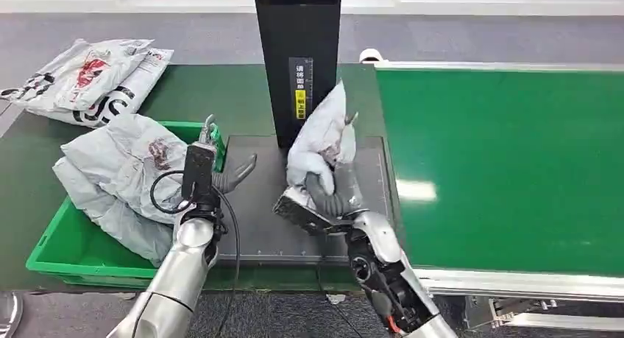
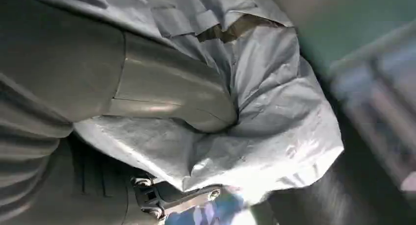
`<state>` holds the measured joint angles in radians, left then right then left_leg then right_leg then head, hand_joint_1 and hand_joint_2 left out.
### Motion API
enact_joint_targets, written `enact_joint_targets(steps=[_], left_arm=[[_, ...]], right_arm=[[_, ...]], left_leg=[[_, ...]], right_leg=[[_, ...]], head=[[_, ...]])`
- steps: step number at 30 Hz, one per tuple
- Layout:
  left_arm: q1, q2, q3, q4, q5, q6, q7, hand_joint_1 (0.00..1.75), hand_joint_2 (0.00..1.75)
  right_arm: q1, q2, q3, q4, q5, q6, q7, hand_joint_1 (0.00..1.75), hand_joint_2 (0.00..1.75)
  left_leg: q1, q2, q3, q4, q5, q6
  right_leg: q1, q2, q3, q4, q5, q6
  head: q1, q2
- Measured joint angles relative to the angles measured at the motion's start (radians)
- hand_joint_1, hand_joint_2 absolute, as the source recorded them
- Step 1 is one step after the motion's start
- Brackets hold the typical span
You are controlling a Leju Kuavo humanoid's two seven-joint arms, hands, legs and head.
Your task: Moved the parcel from conveyor to table for the left to box.
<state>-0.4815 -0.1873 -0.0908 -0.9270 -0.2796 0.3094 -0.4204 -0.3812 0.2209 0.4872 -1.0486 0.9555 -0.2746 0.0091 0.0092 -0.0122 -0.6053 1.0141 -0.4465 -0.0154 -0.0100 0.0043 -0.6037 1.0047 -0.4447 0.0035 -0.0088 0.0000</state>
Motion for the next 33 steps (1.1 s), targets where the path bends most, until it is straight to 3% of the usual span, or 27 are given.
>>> enact_joint_targets(steps=[2, 3, 8, 17, 26, 33], left_arm=[[0.0, 0.002, 0.0, -0.01, -0.001, -0.002, 0.002, 0.0, 1.75], [0.0, 0.003, 0.0, -0.015, -0.001, -0.002, 0.002, 0.0, 1.75], [0.008, 0.009, 0.0, -0.043, 0.007, 0.001, 0.002, 0.0, 1.75], [0.073, 0.015, 0.009, -0.158, 0.019, 0.02, -0.022, 0.0, 1.75], [0.061, 0.014, -0.024, -0.124, -0.15, -0.092, 0.004, 0.0, 1.75], [0.001, 0.014, -0.113, 0.063, -0.351, -0.127, 0.043, 0.0, 1.75]], right_arm=[[-0.002, 0.0, 0.028, 0.031, -0.023, 0.008, -0.005, 0.72, 1.75], [-0.007, 0.0, 0.042, 0.046, -0.027, 0.032, -0.002, 0.0, 1.75], [-0.024, -0.011, 0.118, 0.135, -0.009, 0.139, 0.034, 0.0, 1.75], [-0.021, -0.062, 0.128, 0.16, -0.155, 0.075, -0.052, 0.0, 1.75], [0.062, -0.069, -0.02, -0.076, -0.459, -0.091, -0.32, 0.0, 1.75], [0.065, -0.064, -0.119, -0.12, -0.711, -0.084, -0.446, 0.0, 1.75]], left_leg=[[0.0, 0.0, 0.0, 0.0, 0.0, 0.0], [0.0, 0.0, 0.0, 0.0, 0.0, 0.0], [0.0, 0.0, 0.0, 0.0, 0.0, 0.0], [0.0, -0.001, 0.0, 0.001, 0.0, 0.0], [0.0, 0.0, 0.0, 0.001, 0.0, 0.0], [0.0, 0.002, 0.001, 0.001, 0.0, 0.0]], right_leg=[[0.0, 0.0, 0.0, 0.0, 0.0, 0.0], [0.0, 0.0, 0.0, 0.0, 0.0, 0.0], [-0.001, 0.0, 0.0, 0.0, 0.0, 0.0], [-0.001, -0.001, 0.001, -0.001, 0.0, 0.0], [-0.001, 0.0, 0.0, -0.001, 0.0, 0.0], [-0.001, 0.001, 0.0, -0.001, 0.001, 0.001]], head=[[0.0, 0.0], [0.0, 0.0], [0.0, 0.0], [0.0, 0.0], [0.0, 0.0], [0.0, 0.0]])
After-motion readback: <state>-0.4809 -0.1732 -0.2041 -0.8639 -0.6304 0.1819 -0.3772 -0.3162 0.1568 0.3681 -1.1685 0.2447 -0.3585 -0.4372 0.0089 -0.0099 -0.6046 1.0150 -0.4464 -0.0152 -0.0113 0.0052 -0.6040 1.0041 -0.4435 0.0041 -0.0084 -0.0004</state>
